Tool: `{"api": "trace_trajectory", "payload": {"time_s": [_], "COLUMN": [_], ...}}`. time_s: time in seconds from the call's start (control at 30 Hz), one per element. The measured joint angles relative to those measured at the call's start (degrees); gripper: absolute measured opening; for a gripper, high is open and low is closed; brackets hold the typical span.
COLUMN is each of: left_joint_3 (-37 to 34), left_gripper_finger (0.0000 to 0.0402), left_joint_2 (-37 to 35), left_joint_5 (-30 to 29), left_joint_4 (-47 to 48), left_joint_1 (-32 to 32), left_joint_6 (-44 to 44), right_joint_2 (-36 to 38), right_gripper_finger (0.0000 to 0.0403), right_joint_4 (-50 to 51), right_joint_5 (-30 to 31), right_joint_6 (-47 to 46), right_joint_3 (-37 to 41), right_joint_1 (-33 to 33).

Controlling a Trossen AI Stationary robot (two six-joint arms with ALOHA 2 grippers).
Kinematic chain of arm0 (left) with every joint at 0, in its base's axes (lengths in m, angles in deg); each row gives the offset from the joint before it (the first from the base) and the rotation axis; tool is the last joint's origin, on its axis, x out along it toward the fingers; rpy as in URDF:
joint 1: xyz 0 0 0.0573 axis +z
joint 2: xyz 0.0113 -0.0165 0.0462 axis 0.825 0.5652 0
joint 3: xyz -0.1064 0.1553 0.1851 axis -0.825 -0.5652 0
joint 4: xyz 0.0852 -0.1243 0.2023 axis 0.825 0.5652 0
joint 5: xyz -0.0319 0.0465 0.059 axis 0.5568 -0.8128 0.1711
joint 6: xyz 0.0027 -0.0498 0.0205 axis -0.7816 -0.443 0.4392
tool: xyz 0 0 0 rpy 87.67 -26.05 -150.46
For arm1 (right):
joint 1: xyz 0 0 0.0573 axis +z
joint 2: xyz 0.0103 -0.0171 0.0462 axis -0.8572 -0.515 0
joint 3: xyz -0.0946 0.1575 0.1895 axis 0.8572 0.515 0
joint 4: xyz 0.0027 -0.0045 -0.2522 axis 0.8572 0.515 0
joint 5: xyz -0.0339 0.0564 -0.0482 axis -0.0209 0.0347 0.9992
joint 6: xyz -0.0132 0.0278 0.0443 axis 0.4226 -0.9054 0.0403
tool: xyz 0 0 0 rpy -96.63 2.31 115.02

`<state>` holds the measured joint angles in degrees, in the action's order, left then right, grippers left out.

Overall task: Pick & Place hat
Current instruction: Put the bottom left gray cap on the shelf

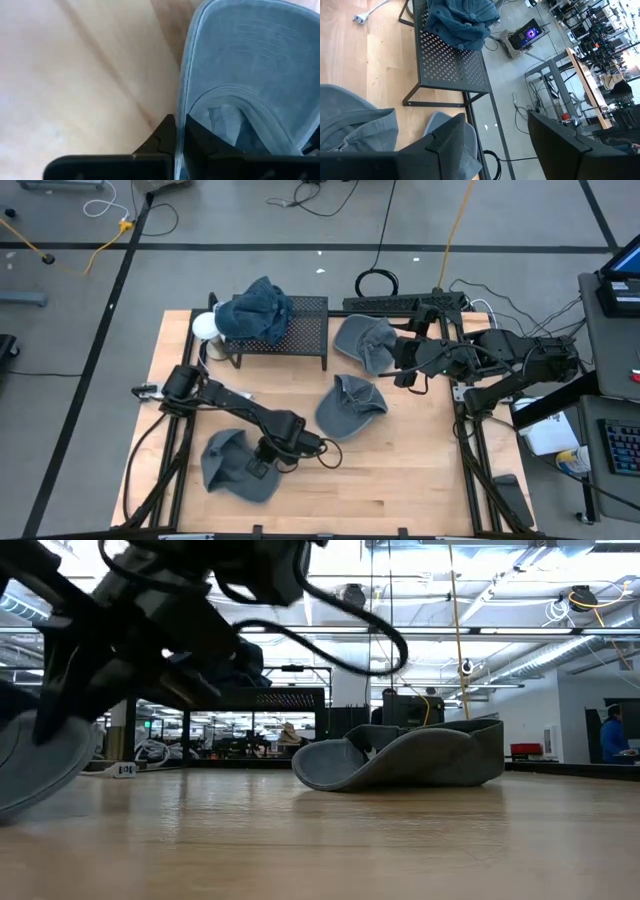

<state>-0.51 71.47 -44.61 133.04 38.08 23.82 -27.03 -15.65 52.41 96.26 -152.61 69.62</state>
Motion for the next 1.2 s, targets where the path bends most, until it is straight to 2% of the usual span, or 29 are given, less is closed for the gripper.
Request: {"api": "trace_trajectory", "payload": {"time_s": [0.13, 0.27, 0.47, 0.63, 0.87, 1.0, 1.2], "left_joint_3": [-0.07, -0.04, -0.04, -0.02, 0.0, 0.0, 2.36], "left_gripper_finger": [0.001, 0.0009, 0.0009, 0.0009, 0.0009, 0.0009, 0.0009], "left_joint_2": [-4.59, -11.99, -23.99, -30.89, -33.34, -33.05, -32.73], "left_joint_5": [-5.35, -12.45, -23.86, -34.5, -46.18, -55.39, -69.99], "left_joint_4": [1.51, 1.52, 2.68, 7.95, 12.32, 12.35, 10.66], "left_joint_1": [0.04, 0.09, -0.39, -2.44, -5.8, -7.44, -8.19], "left_joint_6": [-4.27, -10.87, -21.34, -28.68, -35.94, -37.36, -36.06], "right_joint_2": [0.27, 0.49, 0.49, 0.49, 0.53, 0.65, 0.77], "right_gripper_finger": [0.021, 0.0225, 0.027, 0.0302, 0.0308, 0.0302, 0.0298], "right_joint_4": [-0.43, -0.4, 0.25, 0.75, -2.46, -10.06, -29.99], "right_joint_5": [3.26, 2.72, -2.82, -12.28, -25.26, -32.12, -42.22], "right_joint_6": [-5.45, -9.36, -16.5, -29.52, -48.55, -56.19, -64.93], "right_joint_3": [0.0, 0.0, 0.0, 0.0, 0.85, 4.23, 12.82], "right_joint_1": [-0.01, -0.02, -0.04, -0.83, -0.83, -0.56, -0.33]}}
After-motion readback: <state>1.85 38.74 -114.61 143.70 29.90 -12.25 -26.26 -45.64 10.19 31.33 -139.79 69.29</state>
